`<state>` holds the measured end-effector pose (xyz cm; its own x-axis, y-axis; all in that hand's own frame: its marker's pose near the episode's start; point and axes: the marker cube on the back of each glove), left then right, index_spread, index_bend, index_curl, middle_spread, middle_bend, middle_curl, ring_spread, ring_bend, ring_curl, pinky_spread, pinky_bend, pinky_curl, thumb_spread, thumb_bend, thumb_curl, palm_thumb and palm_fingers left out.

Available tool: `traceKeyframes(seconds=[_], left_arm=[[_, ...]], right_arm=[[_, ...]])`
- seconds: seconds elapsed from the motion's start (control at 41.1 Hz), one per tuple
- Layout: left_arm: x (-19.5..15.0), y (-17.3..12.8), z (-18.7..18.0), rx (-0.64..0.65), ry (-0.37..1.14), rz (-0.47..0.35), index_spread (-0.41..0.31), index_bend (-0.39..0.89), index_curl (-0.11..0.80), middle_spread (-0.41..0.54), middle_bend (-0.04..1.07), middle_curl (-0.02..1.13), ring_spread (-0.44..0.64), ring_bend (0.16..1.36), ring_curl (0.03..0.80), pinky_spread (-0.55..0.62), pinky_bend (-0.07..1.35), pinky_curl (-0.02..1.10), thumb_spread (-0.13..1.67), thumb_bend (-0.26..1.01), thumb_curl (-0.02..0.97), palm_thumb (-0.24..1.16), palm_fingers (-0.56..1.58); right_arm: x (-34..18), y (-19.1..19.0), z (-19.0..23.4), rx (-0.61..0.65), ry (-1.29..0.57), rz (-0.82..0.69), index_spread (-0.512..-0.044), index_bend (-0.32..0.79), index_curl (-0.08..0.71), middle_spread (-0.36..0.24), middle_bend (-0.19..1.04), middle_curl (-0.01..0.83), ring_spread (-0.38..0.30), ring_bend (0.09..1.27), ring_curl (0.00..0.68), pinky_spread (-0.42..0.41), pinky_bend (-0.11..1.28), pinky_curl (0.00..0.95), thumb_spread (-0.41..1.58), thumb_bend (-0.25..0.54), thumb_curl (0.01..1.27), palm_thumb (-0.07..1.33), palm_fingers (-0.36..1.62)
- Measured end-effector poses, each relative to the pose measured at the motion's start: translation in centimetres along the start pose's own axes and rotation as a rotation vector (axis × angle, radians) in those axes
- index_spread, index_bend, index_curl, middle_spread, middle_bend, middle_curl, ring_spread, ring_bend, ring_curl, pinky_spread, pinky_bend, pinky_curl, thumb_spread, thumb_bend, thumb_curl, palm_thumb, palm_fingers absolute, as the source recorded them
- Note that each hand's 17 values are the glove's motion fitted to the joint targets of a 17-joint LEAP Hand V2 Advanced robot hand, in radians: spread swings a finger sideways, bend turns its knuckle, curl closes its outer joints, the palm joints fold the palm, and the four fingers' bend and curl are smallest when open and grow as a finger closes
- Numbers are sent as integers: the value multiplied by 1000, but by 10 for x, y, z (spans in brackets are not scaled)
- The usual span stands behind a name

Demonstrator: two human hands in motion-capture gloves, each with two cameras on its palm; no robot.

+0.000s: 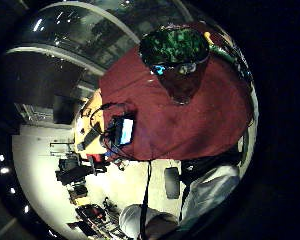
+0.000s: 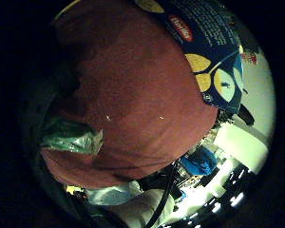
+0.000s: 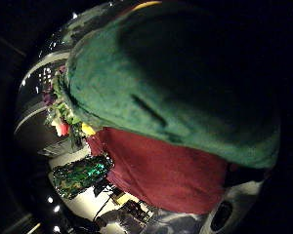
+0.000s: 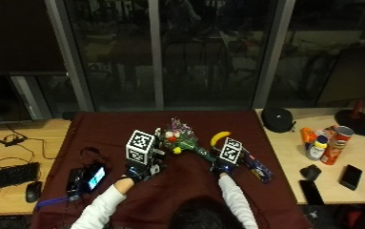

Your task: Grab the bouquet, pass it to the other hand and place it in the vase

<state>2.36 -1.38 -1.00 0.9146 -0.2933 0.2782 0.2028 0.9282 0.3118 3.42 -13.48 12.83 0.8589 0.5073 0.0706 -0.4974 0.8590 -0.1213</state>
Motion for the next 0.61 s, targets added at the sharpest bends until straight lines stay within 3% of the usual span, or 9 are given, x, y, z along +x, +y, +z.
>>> traceKeyframes(seconds=[0.097,0.146,0.195,0.243,0.389,0.511,0.608], left_arm=[[0,-1,-1,0,5,-4,19,169,329,214,263,345,465,499,231,472,176,255,979,-27,298,40,38],[0,-2,-1,-3,9,-1,19,169,329,214,263,346,465,498,232,472,176,255,979,-27,298,40,38],[2,-3,0,-14,17,10,19,169,330,214,262,347,465,498,232,472,176,255,979,-27,298,39,38],[4,-4,0,-26,34,25,19,168,330,214,262,347,465,497,233,472,176,255,979,-27,298,39,38],[12,-10,-9,-21,120,57,19,168,331,214,261,349,465,496,235,472,176,255,980,-29,298,29,37],[21,-20,-24,19,211,81,26,173,334,214,259,349,465,494,236,472,175,255,981,-28,298,27,39],[30,-30,-39,62,286,99,36,168,332,221,249,348,466,493,237,466,185,259,981,-25,301,31,39]], right_arm=[[2,7,1,-47,3,15,-203,209,333,-161,461,531,-190,599,416,-195,519,367,1183,110,397,1019,1245],[0,7,-2,48,-28,-12,-205,178,337,-173,488,544,-202,655,440,-204,551,388,1189,107,393,1025,1319],[-6,3,-10,225,-97,-70,-206,225,359,-179,526,562,-205,703,460,-215,597,411,1141,67,387,994,1476],[-11,4,-16,317,-183,-116,-211,258,377,-183,573,580,-204,736,476,-218,600,419,1106,43,383,983,1509],[-17,26,-26,191,-470,-156,-212,407,444,-185,677,613,-200,820,514,-224,613,450,1001,-22,383,945,1537],[3,17,-49,301,-569,14,-213,494,491,-185,726,627,-200,867,533,-227,636,470,951,-38,390,912,1510],[-8,9,-72,396,-826,-158,-211,475,505,-181,755,634,-196,913,545,-228,674,488,831,-16,444,945,1457]])
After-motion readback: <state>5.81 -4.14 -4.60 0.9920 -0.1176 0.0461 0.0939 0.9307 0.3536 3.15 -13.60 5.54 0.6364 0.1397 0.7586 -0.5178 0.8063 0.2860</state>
